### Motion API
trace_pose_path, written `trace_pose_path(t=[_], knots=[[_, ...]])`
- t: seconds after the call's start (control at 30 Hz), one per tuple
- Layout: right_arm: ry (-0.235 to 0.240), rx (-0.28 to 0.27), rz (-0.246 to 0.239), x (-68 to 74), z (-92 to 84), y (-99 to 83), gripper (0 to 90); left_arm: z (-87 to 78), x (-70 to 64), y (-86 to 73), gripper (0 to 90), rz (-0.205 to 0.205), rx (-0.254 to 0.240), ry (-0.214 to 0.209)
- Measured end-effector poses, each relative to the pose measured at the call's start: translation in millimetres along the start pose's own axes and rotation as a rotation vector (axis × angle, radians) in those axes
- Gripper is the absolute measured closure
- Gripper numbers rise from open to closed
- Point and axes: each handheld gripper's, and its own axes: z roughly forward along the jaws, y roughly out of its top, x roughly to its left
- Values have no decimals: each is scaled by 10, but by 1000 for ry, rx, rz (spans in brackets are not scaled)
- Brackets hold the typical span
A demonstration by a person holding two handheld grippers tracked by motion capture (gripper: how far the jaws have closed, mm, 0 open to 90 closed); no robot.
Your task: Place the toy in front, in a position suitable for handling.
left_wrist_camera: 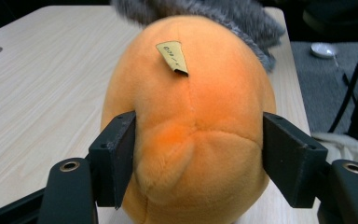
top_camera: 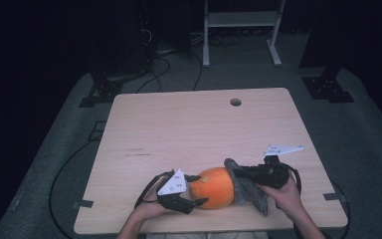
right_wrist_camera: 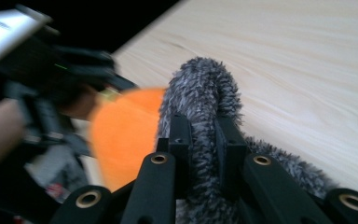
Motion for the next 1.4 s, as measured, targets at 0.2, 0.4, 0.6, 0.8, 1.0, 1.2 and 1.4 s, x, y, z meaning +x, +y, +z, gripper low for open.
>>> trace_pose_path(t=[0.2,0.4,0.6,0.8,1.0,1.2,1.4], knots=[[85,-37,-14,95,-50,46,791,61,-52,61,271,11,6,23],[70,-8,-41,123,2,50,789,112,58,59,86,-138,57,7],[76,-57,-31,166,-91,105,791,155,-99,206,365,1,-28,184],[47,-21,-164,472,61,145,789,307,-256,224,337,147,60,222],[-57,-15,-152,322,59,92,791,258,-218,168,308,115,49,186],[-35,-22,-145,349,41,80,792,294,-251,193,306,154,66,190],[-15,-13,-208,488,150,95,792,278,-251,166,306,139,69,190]])
